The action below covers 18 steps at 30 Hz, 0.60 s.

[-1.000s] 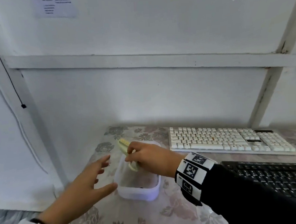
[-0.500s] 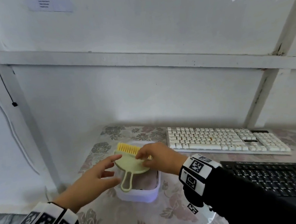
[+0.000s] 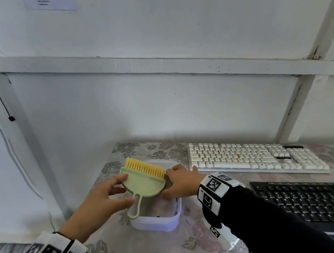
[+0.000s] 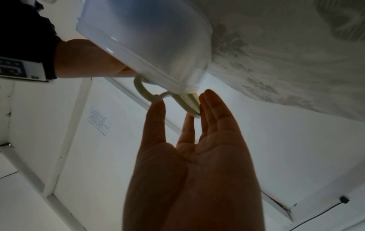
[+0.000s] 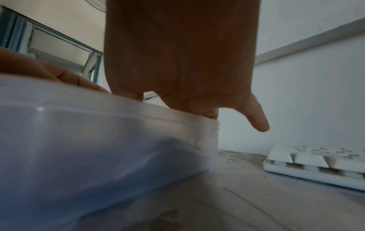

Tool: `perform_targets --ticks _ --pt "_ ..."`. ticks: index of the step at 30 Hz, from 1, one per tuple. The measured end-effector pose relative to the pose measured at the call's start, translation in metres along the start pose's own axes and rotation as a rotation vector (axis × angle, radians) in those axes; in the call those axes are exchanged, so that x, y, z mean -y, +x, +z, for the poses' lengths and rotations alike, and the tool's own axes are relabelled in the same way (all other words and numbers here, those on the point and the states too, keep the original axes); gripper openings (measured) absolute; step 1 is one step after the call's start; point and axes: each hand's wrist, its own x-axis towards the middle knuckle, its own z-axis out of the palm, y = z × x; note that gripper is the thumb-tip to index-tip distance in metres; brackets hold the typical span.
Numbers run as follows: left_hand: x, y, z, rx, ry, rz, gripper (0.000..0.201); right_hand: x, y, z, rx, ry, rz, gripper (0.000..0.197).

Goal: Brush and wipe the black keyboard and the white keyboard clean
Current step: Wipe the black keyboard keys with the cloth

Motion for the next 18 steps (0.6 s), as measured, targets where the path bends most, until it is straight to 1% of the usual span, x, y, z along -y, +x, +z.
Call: perform_targets --ticks 2,9,11,13,14,15,16,18 --pt "0.0 0.0 0.0 -0.002 0.005 0.003 0.066 0.003 0.0 0.002 -0.016 -0.026 -0.012 0.058" --pt "0.0 0.0 0.0 -0.003 0.016 -0.008 0.066 0.006 0.003 -0.001 -0.02 0.036 0.018 0.062" --pt "0.001 0.0 -0.001 0.0 0.011 -0.019 0.064 0.008 0.003 -0.006 -0.078 0.052 0.056 0.051" --pt "0.001 -0.001 -0.001 0.006 -0.001 -0.026 0.065 0.007 0.003 -0.012 -0.204 0.088 0.109 0.027" --pt "0.001 -0.001 -0.001 0.008 -0.004 -0.025 0.066 0.005 0.004 -0.015 -0.271 0.138 0.111 0.015" --pt "0.001 0.0 -0.001 0.01 0.0 -0.024 0.067 0.002 0.003 -0.019 -0.324 0.203 0.09 0.009" --pt "0.001 0.0 0.0 0.014 0.012 -0.02 0.067 -0.001 0.003 -0.024 -0.361 0.263 0.059 0.008" --pt "-0.002 0.002 0.002 0.019 0.036 -0.002 0.068 -0.006 -0.004 -0.032 -0.391 0.311 0.017 0.017"
